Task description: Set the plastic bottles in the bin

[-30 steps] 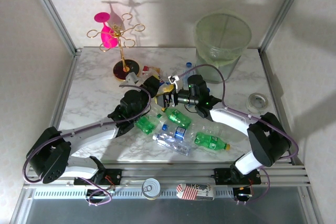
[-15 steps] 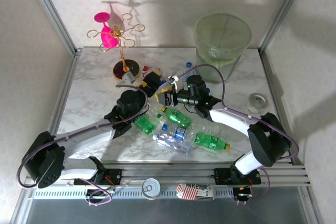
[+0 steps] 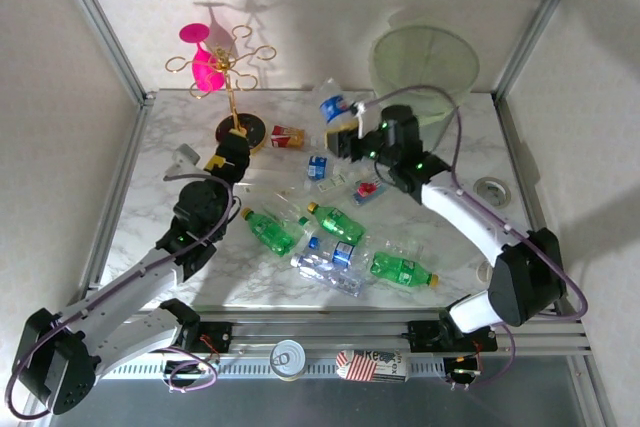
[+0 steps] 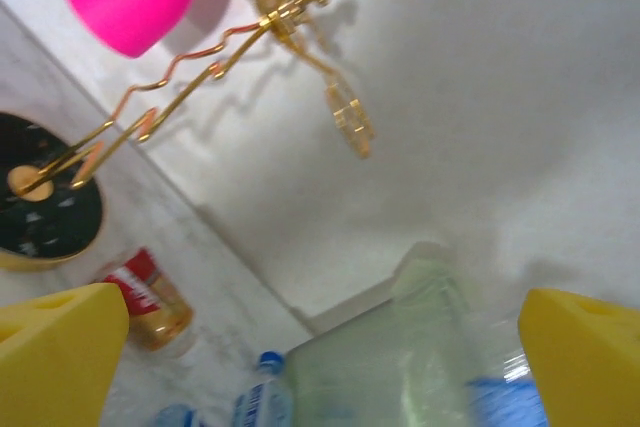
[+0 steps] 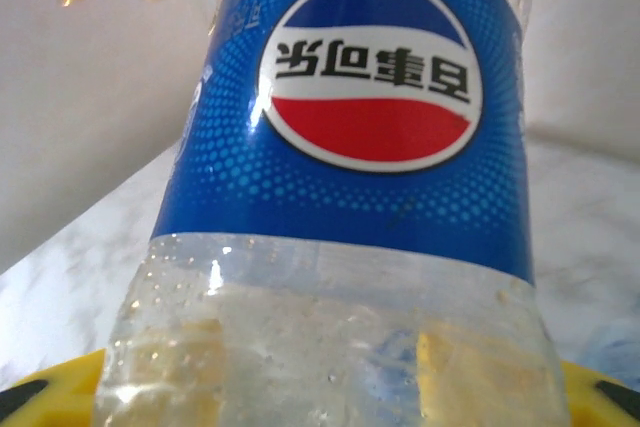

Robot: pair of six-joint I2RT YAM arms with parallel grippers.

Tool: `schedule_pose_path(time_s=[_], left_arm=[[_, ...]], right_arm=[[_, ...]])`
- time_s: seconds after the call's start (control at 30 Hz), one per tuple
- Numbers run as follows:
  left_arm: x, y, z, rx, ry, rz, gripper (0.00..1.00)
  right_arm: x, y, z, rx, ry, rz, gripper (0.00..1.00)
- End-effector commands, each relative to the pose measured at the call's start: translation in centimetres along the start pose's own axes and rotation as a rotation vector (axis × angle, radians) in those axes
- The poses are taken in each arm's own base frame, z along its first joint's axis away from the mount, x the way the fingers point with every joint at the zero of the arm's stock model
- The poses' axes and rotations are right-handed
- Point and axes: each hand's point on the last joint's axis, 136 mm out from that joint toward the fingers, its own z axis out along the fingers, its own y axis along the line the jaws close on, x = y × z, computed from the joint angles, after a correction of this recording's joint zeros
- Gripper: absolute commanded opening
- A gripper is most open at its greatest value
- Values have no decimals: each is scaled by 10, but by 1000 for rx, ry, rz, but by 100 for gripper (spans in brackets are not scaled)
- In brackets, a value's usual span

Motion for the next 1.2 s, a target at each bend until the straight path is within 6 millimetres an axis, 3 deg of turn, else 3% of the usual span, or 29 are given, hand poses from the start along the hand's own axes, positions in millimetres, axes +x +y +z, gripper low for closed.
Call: schedule_pose_path(time_s=[0.0,0.13,0.3,0.43,0.57,0.77,0.87,0.9,1.07,1.17], left_arm=[[21,26,0,-57,77,58,100],[42,38,3,-82,162,97,100],[57,42,8,-91,223,122,100],[59,41,8,-91,239,135,100],[60,45,5,-99,246,138,100],[58,53,0,-121,244,140,99],[56,54,-2,-127,238,137,99],[55,54,-2,-128,234,135,99],[52,54,-2,-135,223,127,100],[53,53,-2,-132,224,121,100]], right_arm=[[-66,-44,-38,195,-123,-45,42],[-110,-110,-61,431,-202,-25,41],[-131,-183,-65,610,-208,18,41],[-125,-230,-47,680,-147,54,41],[-102,-262,-22,697,-52,101,43],[-67,-280,5,696,57,136,45],[-61,-282,8,695,70,142,48],[-62,-282,8,693,66,143,51],[-81,-276,2,685,25,135,95],[-103,-269,-8,682,-20,119,99]])
